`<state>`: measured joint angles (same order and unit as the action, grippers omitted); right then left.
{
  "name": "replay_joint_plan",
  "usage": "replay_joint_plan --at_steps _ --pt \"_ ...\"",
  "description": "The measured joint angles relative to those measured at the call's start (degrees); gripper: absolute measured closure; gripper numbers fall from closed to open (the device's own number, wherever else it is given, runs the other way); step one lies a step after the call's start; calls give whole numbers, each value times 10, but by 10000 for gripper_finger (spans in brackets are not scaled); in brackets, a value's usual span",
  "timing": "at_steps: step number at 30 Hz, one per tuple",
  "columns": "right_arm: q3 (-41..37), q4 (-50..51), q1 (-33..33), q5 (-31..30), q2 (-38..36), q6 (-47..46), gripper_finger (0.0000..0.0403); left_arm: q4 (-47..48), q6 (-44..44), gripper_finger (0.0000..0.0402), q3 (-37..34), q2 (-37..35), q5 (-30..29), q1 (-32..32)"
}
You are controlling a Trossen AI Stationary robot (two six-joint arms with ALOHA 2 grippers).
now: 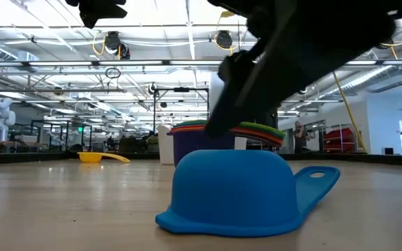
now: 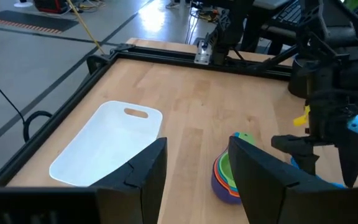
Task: Nest measuring cups in basket
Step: Stack the dark blue measuring cup on top of the green measuring cup
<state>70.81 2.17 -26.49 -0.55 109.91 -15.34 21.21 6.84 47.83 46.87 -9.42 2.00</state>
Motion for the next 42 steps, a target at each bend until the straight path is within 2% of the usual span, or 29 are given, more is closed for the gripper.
replay_joint_plan --at_steps 5,16,30,34,39,42 --pt "0 -54 -2 21 6 0 106 3 13 229 0 0 9 3" --pt "0 -78 -17 20 47 13 103 6 14 229 0 0 10 20" --pt "1 -95 -23 -32 92 -1 79 31 9 229 0 0 10 23" --pt "2 -100 -22 -55 95 -2 101 32 8 229 0 0 10 23" --pt "2 -101 -21 -57 92 -2 160 31 -2 229 0 0 10 23" --pt "1 -99 -21 -57 88 -6 162 31 -6 229 0 0 10 23"
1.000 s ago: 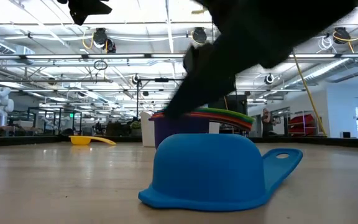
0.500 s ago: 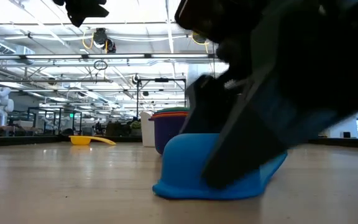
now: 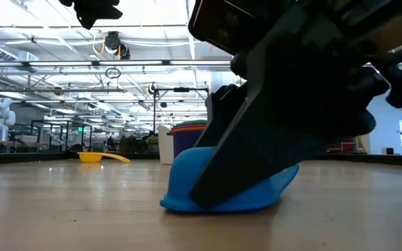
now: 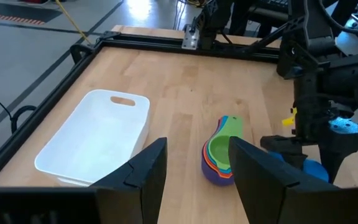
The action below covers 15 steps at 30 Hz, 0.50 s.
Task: Nest measuring cups in basket
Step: Stack the dark blue measuring cup on top of the green measuring cup
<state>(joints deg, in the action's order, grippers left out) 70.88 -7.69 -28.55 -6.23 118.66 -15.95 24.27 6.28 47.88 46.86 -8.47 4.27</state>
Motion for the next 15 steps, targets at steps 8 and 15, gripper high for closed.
replay_joint_plan --at_steps 8,15 --pt "-2 -16 16 -14 -79 -31 162 -1 -7 229 0 0 4 0" --pt "-1 -139 54 6 -165 -6 157 -43 -30 229 0 29 11 15"
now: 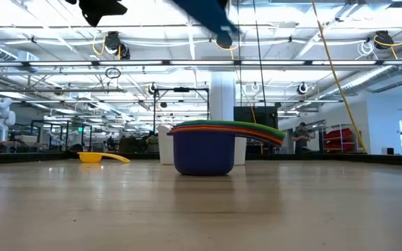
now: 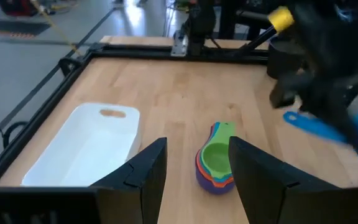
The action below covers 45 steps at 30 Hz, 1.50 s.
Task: Nest measuring cups in basket
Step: Stack the dark blue measuring cup on top of the green measuring cup
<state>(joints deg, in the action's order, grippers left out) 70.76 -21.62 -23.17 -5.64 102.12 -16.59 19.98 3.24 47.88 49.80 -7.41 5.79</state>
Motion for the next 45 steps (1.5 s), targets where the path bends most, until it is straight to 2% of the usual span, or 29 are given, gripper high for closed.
replay_joint_plan --at_steps 3,8,11,18,22,27,31,33,36,45 --pt "0 -78 21 46 -27 21 157 -12 -19 229 -1 28 8 21" --pt "0 -211 49 117 -47 53 157 -72 -55 229 0 79 56 52" --pt "0 -246 65 145 -47 55 157 -104 -76 229 -1 103 88 68" --pt "0 -274 92 149 -29 39 157 -201 -88 223 0 134 98 78" --pt "0 -327 105 180 -8 11 157 -247 -90 194 0 156 104 75" --pt "0 -340 120 180 11 -9 157 -274 -92 145 0 185 106 73" --pt "-17 -359 126 179 12 -12 156 -265 -92 135 -1 192 119 74" --pt "-31 -378 130 179 12 -20 156 -270 -96 149 0 194 136 75" --pt "-53 -401 140 179 12 -35 156 -264 -97 190 0 199 134 74" --pt "-97 -476 154 176 12 -66 156 -273 -102 375 0 199 147 73"
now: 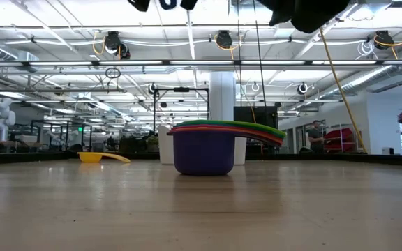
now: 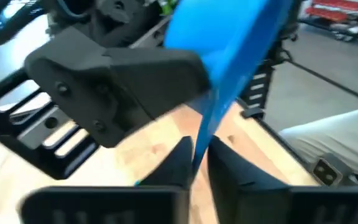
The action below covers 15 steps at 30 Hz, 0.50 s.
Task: Nest measuring cups in basket
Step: Stack the dark blue measuring cup on top of the green measuring cup
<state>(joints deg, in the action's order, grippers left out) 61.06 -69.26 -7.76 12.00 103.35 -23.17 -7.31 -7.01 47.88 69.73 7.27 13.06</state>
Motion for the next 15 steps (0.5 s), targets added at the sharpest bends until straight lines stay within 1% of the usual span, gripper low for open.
replay_joint_plan --at_steps 1,4,7,11,13,15 --pt "0 -1 0 0 0 0 156 0 0 384 0 0 3 1" --pt "0 -8 2 -15 -2 7 156 11 8 386 -1 0 16 3" --pt "0 -6 6 21 -7 1 148 10 14 394 -1 1 15 4" --pt "-1 11 12 64 -28 -10 141 19 22 394 -1 -2 15 7" --pt "-1 48 14 69 -49 2 140 16 33 396 -1 -5 11 8" --pt "-1 111 14 71 -77 30 139 22 39 396 -1 -12 4 9"
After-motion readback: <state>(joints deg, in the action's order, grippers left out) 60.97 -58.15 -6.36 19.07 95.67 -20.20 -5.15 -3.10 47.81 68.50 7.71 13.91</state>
